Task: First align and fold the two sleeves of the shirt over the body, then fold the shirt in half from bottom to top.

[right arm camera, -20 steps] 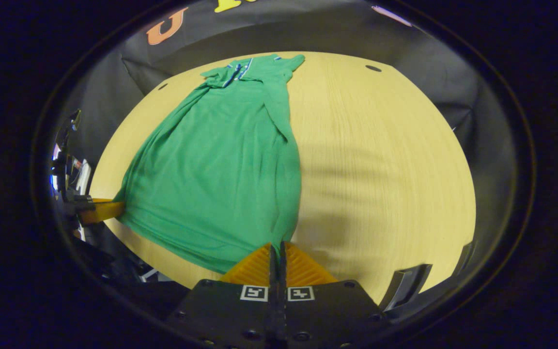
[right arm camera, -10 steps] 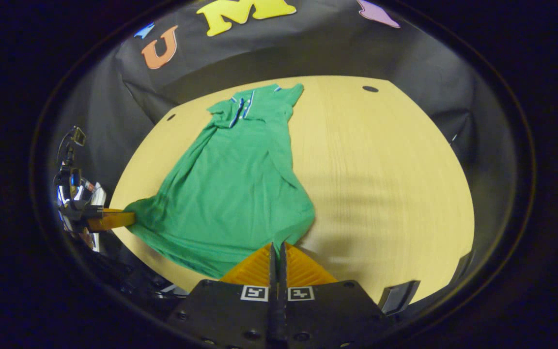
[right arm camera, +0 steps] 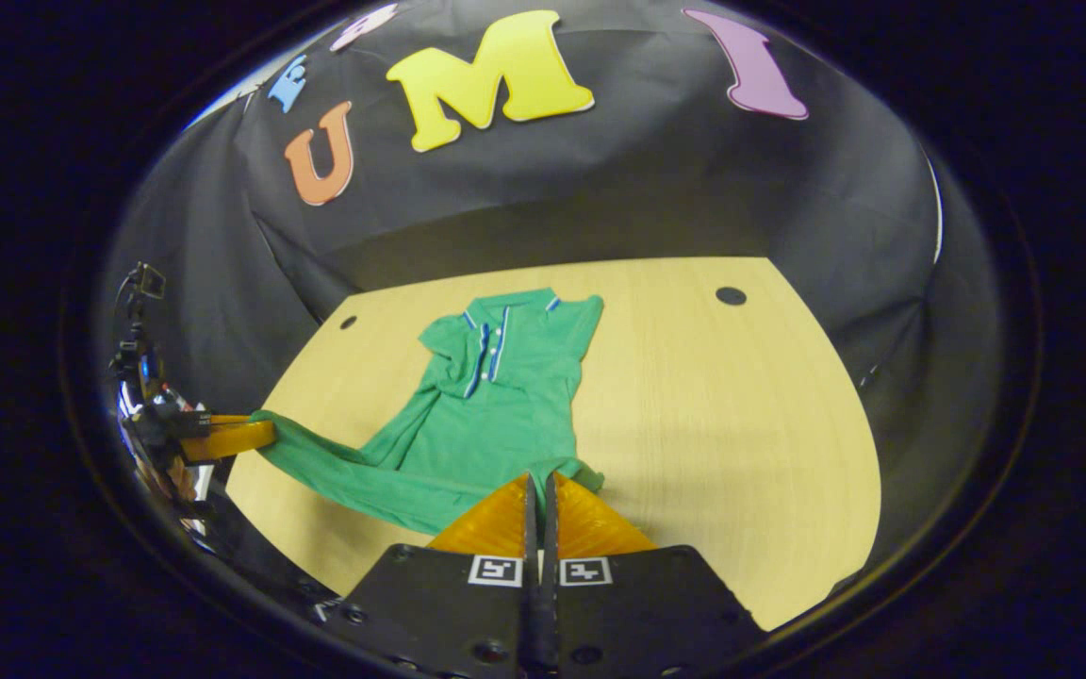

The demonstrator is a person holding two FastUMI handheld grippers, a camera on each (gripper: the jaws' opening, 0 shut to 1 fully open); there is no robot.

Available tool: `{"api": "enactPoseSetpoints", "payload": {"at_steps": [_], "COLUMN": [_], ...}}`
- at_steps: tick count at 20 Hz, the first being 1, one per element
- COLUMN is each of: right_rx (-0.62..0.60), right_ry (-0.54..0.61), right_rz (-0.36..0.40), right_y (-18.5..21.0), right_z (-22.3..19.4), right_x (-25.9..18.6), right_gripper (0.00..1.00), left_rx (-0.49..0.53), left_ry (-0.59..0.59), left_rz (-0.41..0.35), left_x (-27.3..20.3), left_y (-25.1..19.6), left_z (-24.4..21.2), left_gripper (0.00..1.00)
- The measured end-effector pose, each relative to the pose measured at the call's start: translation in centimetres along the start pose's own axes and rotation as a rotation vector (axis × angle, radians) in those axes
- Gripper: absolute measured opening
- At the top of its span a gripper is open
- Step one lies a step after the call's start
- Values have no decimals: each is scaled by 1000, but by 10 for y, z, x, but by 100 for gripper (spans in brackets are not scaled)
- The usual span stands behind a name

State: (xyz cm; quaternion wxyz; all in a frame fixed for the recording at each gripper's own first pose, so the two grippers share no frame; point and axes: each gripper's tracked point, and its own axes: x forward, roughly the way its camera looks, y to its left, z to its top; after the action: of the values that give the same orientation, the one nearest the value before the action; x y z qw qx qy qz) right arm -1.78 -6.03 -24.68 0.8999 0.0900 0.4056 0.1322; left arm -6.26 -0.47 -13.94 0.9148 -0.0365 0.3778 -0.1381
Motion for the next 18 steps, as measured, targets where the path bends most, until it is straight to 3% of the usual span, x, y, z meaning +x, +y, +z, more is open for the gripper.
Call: {"api": "enactPoseSetpoints", "payload": {"at_steps": [9,18], "right_rx": [-56,-38], "right_ry": [-121,-145], "right_rz": [-19,-14], "right_y": [-3,-3], "right_z": [120,204], "right_x": [38,140], "right_gripper": [0,0], "left_rx": [15,10], "left_ry": [-194,-258], "left_rz": [84,120], "left_x": [40,138], "left_y": [30,59], "left_z": [130,177], "left_gripper": [5,5]}}
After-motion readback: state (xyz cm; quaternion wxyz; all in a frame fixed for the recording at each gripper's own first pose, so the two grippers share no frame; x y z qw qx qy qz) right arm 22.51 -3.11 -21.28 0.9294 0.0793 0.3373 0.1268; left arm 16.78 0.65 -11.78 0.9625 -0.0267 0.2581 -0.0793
